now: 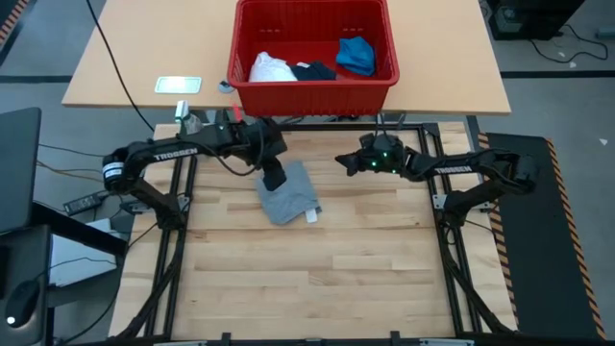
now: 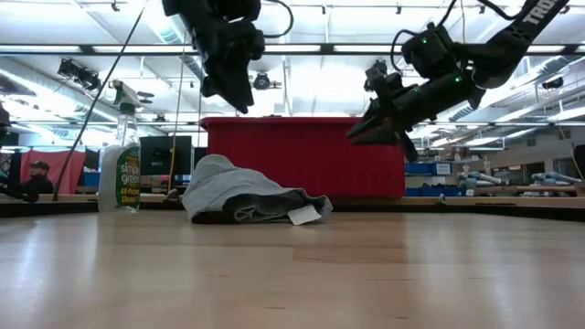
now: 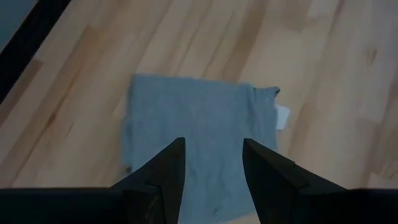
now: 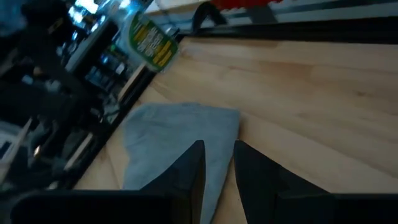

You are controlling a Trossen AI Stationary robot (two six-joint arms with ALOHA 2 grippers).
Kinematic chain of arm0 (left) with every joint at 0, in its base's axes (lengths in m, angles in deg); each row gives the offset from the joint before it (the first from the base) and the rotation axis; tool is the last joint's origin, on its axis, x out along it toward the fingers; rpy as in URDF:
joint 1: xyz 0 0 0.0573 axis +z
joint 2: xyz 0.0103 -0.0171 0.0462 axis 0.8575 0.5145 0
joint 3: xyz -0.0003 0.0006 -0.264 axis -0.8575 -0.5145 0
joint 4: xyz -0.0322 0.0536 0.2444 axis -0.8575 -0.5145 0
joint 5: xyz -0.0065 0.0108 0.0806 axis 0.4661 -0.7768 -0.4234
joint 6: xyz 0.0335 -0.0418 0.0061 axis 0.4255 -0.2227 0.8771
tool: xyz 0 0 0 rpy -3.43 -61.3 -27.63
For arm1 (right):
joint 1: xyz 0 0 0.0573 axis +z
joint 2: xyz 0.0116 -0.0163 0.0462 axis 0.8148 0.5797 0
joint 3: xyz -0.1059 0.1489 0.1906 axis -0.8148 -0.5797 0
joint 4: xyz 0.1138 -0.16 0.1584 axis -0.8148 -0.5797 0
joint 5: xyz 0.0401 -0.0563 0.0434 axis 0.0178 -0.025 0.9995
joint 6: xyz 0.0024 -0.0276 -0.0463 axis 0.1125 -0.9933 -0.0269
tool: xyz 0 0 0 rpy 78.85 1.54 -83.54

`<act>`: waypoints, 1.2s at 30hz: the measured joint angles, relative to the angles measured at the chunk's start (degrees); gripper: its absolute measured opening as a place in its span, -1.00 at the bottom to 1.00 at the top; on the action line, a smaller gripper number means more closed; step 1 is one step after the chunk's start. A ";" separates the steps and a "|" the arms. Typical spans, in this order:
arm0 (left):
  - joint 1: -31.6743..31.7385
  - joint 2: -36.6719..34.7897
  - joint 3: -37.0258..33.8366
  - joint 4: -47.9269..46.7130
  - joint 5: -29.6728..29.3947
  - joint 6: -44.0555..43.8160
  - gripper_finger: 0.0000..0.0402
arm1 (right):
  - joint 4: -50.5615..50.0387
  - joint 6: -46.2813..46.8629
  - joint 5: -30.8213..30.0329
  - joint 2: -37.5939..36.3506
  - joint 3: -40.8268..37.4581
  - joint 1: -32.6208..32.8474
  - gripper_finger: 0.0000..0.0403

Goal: Fold laundry
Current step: Fold the gray shirt

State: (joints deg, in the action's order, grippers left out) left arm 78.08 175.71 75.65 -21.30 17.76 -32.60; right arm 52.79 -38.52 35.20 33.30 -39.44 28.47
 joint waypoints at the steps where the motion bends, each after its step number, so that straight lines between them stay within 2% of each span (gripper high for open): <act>1: -0.54 0.10 0.00 0.14 0.02 -0.04 -0.20 | -0.10 -1.12 0.73 0.00 0.01 0.46 -0.54; 9: -4.46 0.11 0.00 7.40 -0.12 -5.48 -0.20 | -0.18 -12.16 3.45 0.02 0.00 3.93 -0.54; 12: -5.65 1.27 0.11 8.45 -1.07 -10.34 -0.20 | 0.03 -16.11 2.58 0.03 0.00 4.71 -0.54; 16: -7.27 3.01 0.00 8.05 -1.15 -18.08 -0.20 | -1.17 -13.15 -1.99 0.04 0.00 4.76 -0.54; 22: -10.85 4.69 0.00 8.91 -3.93 -21.95 -0.25 | -6.14 -14.54 -2.13 0.07 0.00 4.06 -0.54; 29: -8.88 5.56 0.02 10.09 -4.64 -20.18 -0.36 | -14.14 -10.26 1.11 0.07 0.00 3.77 -0.54; 36: -8.37 7.98 0.09 8.37 -1.92 -7.46 -0.40 | -19.09 -9.95 0.85 0.09 0.00 3.91 -0.54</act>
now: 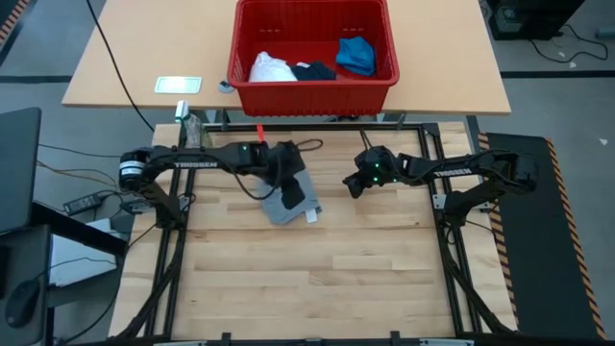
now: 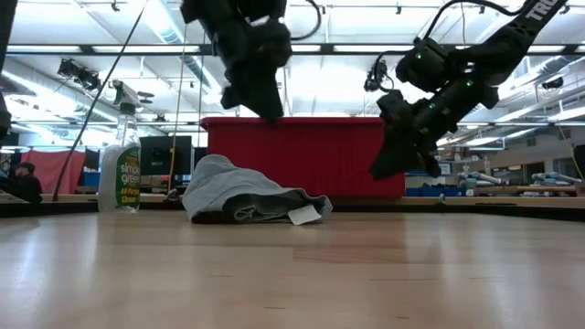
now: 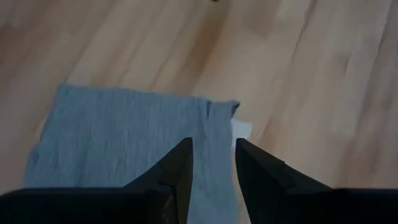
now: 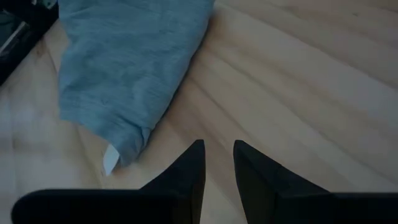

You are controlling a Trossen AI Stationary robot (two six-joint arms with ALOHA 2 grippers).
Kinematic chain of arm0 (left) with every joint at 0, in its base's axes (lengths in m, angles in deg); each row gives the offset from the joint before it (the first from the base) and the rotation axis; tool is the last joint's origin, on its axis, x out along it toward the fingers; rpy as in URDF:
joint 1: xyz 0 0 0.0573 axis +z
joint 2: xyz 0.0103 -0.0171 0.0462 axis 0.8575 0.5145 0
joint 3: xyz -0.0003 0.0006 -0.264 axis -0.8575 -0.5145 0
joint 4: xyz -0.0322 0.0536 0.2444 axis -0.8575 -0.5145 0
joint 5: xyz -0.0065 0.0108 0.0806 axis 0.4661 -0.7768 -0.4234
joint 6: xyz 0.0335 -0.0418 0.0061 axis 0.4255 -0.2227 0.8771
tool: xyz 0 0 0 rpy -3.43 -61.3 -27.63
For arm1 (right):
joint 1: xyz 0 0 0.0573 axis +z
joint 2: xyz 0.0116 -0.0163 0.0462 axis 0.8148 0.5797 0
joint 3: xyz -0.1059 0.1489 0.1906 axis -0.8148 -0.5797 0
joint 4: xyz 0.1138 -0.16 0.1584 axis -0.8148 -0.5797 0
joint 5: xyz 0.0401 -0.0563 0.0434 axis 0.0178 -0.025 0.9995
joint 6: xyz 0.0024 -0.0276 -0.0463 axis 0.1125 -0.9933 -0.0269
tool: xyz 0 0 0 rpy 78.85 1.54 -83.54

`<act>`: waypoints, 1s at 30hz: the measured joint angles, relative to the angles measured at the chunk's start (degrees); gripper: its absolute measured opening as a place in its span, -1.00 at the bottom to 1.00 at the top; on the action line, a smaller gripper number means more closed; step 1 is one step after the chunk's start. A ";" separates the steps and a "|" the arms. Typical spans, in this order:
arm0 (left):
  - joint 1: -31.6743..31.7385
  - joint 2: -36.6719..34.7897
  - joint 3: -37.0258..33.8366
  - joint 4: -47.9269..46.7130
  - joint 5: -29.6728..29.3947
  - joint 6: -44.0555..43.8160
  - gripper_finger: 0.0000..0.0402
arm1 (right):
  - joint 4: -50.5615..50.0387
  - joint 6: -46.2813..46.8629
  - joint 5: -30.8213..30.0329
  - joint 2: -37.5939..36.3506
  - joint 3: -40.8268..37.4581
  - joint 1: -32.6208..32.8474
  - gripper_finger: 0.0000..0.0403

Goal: Fold laundry
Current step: Fold the gray shirt

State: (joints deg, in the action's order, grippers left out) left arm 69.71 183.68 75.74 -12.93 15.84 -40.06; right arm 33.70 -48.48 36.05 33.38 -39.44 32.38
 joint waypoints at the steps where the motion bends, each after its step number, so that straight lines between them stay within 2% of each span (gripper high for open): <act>1: -0.04 0.73 0.00 -0.87 0.24 1.73 -0.40 | 0.06 0.84 0.00 0.00 0.00 0.00 -0.54; 7: -0.54 6.38 -0.07 -4.80 7.55 4.47 -0.40 | 0.51 5.77 -2.00 0.02 2.67 1.25 -0.54; 14: -4.78 10.13 -0.09 -10.91 7.78 4.66 -0.40 | 1.35 7.90 -6.20 0.02 5.87 3.70 -0.54; 24: -6.12 9.83 -0.16 -10.62 7.67 11.14 -0.40 | 2.13 12.15 -7.28 0.02 6.32 6.32 -0.54; 30: -5.85 9.51 -5.60 -6.73 8.90 11.65 -0.40 | 2.14 14.87 -7.45 0.02 6.32 8.98 -0.54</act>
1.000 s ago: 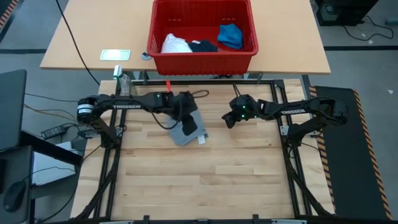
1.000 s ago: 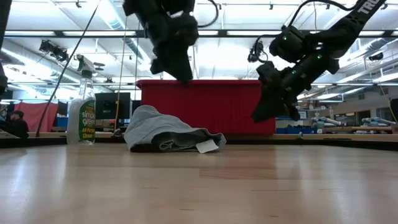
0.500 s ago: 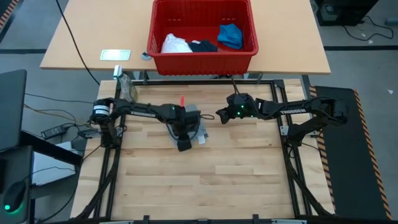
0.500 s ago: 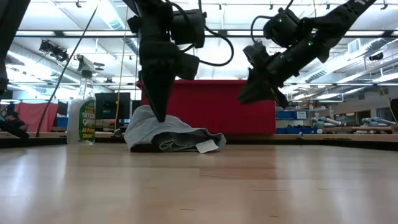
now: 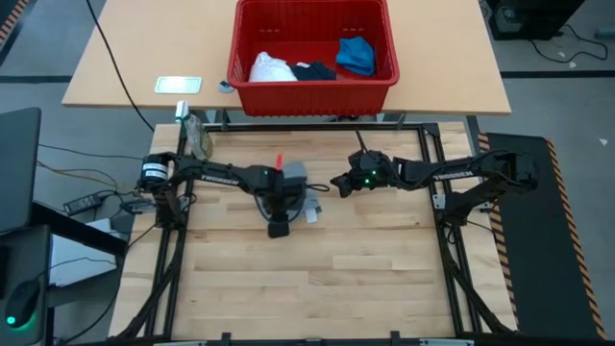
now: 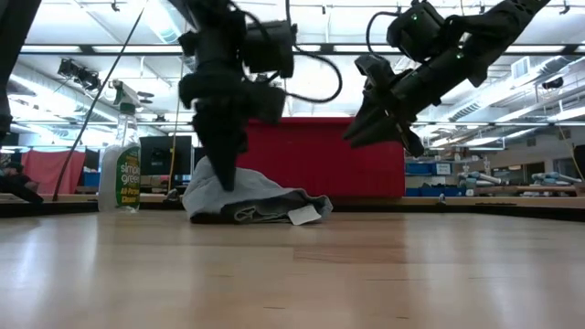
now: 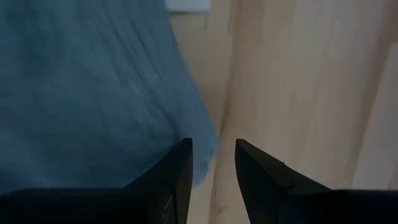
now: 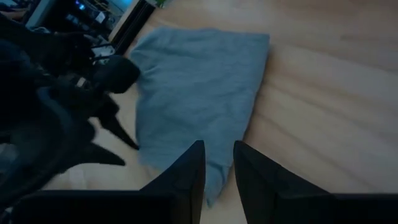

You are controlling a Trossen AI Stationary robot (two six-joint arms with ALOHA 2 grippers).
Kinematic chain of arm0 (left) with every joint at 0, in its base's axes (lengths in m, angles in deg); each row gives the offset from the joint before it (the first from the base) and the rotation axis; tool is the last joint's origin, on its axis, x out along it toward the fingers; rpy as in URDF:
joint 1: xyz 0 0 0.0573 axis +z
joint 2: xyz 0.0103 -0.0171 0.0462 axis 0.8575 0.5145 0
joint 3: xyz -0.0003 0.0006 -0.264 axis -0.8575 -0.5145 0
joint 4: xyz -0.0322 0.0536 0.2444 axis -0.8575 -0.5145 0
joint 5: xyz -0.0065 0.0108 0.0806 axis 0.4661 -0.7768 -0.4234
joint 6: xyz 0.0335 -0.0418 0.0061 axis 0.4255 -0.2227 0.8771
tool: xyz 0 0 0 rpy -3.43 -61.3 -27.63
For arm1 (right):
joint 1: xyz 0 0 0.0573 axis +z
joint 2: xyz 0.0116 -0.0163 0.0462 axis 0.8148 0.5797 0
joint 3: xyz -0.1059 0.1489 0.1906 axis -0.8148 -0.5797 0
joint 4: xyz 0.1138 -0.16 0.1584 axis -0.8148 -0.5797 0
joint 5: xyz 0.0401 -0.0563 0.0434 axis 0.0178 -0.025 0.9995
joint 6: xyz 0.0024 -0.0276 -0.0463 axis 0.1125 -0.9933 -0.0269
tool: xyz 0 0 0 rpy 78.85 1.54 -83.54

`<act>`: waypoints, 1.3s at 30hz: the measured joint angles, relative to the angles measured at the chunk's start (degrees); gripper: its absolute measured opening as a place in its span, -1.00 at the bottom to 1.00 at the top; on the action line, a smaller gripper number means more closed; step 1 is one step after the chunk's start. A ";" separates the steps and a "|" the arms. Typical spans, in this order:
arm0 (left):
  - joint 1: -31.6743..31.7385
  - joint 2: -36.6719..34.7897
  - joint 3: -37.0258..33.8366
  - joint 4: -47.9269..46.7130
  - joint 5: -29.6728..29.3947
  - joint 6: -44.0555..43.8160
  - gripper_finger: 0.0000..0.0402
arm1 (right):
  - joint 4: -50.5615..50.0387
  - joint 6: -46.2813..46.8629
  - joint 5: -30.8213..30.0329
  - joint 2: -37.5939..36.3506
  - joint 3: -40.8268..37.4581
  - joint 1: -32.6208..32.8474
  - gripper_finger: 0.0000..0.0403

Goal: Fold laundry
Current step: Fold the gray shirt

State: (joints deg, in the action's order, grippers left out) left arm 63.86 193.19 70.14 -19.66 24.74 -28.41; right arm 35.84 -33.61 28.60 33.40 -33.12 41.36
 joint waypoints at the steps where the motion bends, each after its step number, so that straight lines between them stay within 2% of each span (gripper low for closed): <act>1: 0.16 -0.02 -1.08 0.77 0.52 -0.02 -0.40 | 0.00 0.33 -0.07 0.00 0.00 0.48 -0.54; 9: 0.48 -0.02 -5.09 2.31 1.19 -3.58 -0.40 | -0.02 3.25 -1.53 0.00 0.00 2.69 -0.54; 17: -0.29 -0.04 -4.98 17.87 -0.66 -14.28 -0.40 | -0.04 2.79 1.84 -0.01 0.00 2.67 -0.54; 28: -0.64 -0.04 -4.98 17.37 -4.33 -17.13 -0.39 | -0.04 2.17 2.65 -0.02 -0.02 1.40 -0.54; 33: 0.05 -0.04 -4.98 14.68 -6.49 -23.03 -0.22 | -0.15 -0.16 3.06 -0.02 -0.02 1.40 -0.54; 39: 0.36 -0.04 -4.98 14.94 -2.53 -21.55 0.02 | -0.99 -4.50 0.35 -0.02 -0.03 -0.61 -0.54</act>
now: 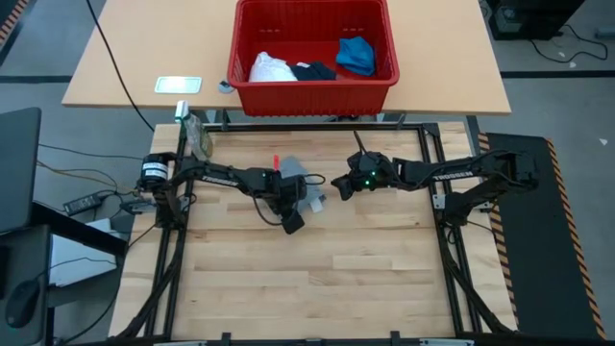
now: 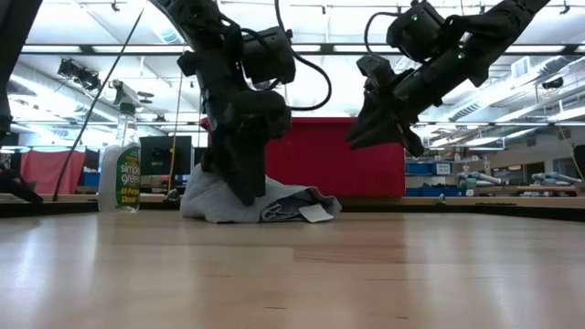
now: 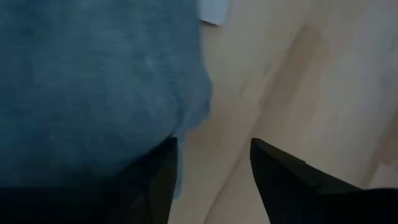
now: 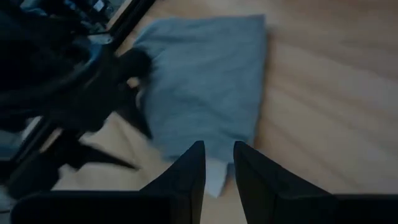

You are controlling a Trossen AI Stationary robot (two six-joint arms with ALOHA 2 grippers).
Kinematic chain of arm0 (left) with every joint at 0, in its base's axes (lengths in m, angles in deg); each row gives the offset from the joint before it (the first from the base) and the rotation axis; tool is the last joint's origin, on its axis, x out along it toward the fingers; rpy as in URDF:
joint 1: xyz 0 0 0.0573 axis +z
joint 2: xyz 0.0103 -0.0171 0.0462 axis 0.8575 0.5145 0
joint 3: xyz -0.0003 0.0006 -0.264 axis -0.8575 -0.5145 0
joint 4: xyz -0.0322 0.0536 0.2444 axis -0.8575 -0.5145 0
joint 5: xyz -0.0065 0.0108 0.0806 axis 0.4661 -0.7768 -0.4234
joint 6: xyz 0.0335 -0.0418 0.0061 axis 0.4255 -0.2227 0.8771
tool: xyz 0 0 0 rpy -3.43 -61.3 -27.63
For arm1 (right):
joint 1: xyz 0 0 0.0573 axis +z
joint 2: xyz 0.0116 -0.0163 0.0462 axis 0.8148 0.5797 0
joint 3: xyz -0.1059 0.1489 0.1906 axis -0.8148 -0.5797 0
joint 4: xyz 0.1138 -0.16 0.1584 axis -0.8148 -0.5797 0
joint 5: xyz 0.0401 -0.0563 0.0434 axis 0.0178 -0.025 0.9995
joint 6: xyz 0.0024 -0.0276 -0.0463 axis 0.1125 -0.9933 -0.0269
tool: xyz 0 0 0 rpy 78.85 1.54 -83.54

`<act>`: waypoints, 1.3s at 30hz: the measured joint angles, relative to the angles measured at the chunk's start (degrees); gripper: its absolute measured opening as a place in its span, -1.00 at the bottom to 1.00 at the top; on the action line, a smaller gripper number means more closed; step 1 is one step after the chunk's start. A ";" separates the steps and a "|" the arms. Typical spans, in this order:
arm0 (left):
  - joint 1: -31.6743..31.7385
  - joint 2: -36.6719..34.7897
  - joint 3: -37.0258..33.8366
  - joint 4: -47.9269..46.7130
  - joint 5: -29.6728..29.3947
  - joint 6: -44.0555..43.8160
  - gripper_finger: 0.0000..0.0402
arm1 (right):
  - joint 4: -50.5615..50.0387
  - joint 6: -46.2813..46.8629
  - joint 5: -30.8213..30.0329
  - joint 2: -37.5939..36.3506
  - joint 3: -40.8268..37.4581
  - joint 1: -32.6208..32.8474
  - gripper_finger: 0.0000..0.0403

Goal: Fold laundry
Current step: Fold the gray shirt

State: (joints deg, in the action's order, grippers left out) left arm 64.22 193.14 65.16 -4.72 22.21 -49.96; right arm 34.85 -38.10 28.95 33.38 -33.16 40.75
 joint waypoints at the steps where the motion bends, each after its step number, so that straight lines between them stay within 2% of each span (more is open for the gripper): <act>1: -0.30 0.19 0.00 -0.01 -0.44 1.35 0.04 | -0.11 -0.53 0.00 0.00 -0.01 -0.59 -0.54; 4: -0.92 1.70 -0.13 -0.08 -4.61 1.21 0.03 | -0.11 -1.30 -0.06 0.00 -0.01 -2.23 -0.54; 9: -1.23 3.80 -2.80 3.29 -4.96 -2.28 -0.14 | 0.80 -0.70 -0.51 0.00 -0.03 -4.11 -0.54; 13: -1.53 4.04 -3.98 4.51 -4.89 -2.03 -0.41 | 1.38 -0.05 -0.46 0.00 -0.03 -4.67 -0.54; 19: 0.67 -0.21 -3.44 2.24 -3.68 -0.65 -0.94 | 1.40 2.96 -0.44 0.00 -0.03 -4.70 -0.54; 22: 2.29 -5.91 -2.41 5.43 -4.51 1.67 -0.97 | 1.40 3.51 -1.13 0.00 -0.03 -4.70 -0.54; 25: 3.13 -10.68 -2.43 7.32 -11.63 2.36 -0.99 | 1.44 4.66 -3.09 0.00 -0.03 -4.63 -0.55; 27: 3.84 -12.84 -2.52 9.07 -14.10 2.47 -0.99 | 1.83 7.11 -4.36 0.00 -0.03 -4.36 -0.55; 30: 4.56 -16.41 -2.49 12.07 -14.40 2.34 -0.99 | 1.87 8.23 -5.75 -0.04 -0.03 -3.64 -0.55; 35: 3.84 -22.33 -2.66 11.95 -14.54 3.06 -0.99 | 2.67 11.34 -5.71 -0.04 -0.03 -1.62 -0.55; 37: 3.32 -25.36 -4.47 13.24 -15.21 3.22 -1.00 | 2.89 12.54 -4.87 -0.04 -0.03 -0.43 -0.55; 39: 2.70 -28.89 -9.60 15.34 -17.88 0.52 -1.00 | 2.92 14.79 -4.66 -0.04 -0.03 1.17 -0.55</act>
State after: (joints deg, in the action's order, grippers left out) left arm 66.92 164.26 55.56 10.61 4.33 -49.44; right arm 37.77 -23.32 24.29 33.34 -33.19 41.92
